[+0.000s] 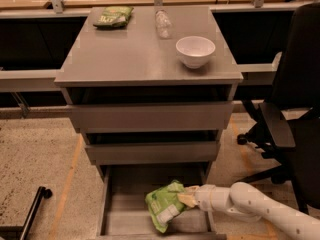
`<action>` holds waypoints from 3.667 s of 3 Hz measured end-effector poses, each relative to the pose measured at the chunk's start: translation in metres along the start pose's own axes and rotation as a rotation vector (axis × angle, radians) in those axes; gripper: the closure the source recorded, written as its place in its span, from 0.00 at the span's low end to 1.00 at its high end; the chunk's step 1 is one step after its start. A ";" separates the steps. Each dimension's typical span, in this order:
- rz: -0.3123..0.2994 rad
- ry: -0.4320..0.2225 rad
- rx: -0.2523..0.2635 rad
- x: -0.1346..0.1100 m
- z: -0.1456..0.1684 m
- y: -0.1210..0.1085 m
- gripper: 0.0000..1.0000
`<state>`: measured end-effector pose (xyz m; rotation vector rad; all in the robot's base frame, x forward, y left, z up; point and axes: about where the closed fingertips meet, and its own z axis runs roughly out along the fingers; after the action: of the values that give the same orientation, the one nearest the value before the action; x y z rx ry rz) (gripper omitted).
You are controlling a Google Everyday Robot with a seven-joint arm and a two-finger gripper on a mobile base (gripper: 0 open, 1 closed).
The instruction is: Pick green rice chip bag from bottom drawer and place on counter
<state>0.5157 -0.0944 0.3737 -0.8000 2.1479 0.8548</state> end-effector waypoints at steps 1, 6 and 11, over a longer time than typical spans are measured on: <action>-0.091 -0.107 -0.011 -0.044 -0.043 -0.001 1.00; -0.338 -0.199 -0.098 -0.152 -0.141 0.011 1.00; -0.577 -0.348 -0.145 -0.282 -0.216 0.048 1.00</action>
Offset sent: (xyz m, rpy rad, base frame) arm 0.0640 -0.0692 0.1964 0.0606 -0.4173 0.1084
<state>0.5657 -0.1480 0.7250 -1.1709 1.4508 0.7727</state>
